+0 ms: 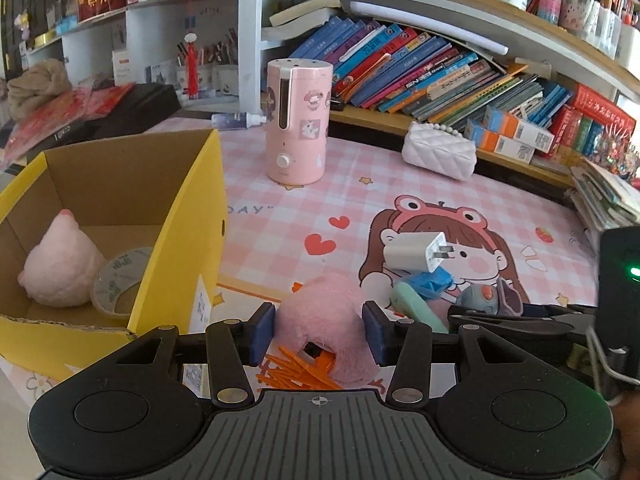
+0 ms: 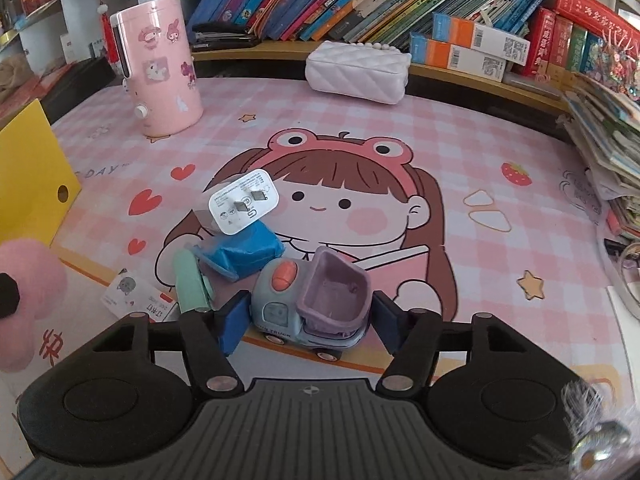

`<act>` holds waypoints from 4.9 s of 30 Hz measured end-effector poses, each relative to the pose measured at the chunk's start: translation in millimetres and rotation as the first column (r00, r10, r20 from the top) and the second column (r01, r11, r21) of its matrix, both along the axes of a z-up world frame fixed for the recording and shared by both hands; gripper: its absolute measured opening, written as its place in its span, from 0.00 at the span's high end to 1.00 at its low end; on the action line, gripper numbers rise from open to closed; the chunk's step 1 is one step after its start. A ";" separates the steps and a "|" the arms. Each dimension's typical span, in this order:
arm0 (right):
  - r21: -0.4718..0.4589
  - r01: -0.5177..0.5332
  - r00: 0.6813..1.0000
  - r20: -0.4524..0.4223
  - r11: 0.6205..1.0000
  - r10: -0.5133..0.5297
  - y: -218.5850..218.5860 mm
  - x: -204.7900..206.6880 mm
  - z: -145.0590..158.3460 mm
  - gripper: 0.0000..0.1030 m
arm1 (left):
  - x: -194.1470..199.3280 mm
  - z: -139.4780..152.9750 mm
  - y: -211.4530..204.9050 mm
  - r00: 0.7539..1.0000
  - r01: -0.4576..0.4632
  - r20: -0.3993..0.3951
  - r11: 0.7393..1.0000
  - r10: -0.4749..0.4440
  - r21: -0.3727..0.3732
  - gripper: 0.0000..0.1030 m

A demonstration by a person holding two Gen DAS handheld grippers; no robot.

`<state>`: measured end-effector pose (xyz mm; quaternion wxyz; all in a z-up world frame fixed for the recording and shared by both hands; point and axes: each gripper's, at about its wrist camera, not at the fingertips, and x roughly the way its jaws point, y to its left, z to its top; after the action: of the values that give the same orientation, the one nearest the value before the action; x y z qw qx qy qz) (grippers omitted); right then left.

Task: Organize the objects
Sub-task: 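Lift the pom in the left tool while the right tool grasps the grey toy truck, then carry the pom in the left tool while the right tool carries the truck over the yellow box, then lower and release the pom from the left tool while the right tool releases the truck into the box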

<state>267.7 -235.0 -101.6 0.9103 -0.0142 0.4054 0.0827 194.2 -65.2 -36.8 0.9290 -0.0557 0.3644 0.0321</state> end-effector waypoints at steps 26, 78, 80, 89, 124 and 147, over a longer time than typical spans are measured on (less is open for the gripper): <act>-0.049 0.078 0.994 0.082 0.996 -0.074 56.0 -148.0 64.5 0.40 | -94.3 15.1 69.4 0.988 0.133 0.098 0.982 -0.120 -0.136 0.56; -0.049 -0.203 0.971 0.116 0.978 0.207 225.5 -288.4 83.7 0.40 | -239.2 39.8 228.9 0.980 -0.046 0.185 0.987 0.074 -0.155 0.56; -0.053 -0.205 0.970 0.118 0.977 0.210 228.3 -287.0 84.7 0.40 | -236.7 40.8 228.6 0.979 -0.040 0.191 0.987 0.069 -0.153 0.56; -0.053 -0.184 0.968 0.163 0.982 0.190 229.7 -258.3 94.1 0.40 | -211.0 57.8 229.2 0.955 -0.016 0.291 0.991 0.054 -0.134 0.56; -0.150 -0.534 0.826 0.117 0.832 0.551 286.3 -53.2 62.7 0.40 | -27.8 16.2 221.5 0.976 -0.208 0.066 0.978 0.206 0.024 0.68; -0.183 -0.604 0.775 0.093 0.776 0.625 283.9 -33.3 59.2 0.40 | -12.4 10.2 201.4 0.973 -0.232 0.033 0.971 0.230 0.054 0.65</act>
<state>234.5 48.9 -42.4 0.8572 -0.2171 0.3143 0.3453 181.8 136.1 -26.6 0.9250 -0.0715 0.3419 0.1498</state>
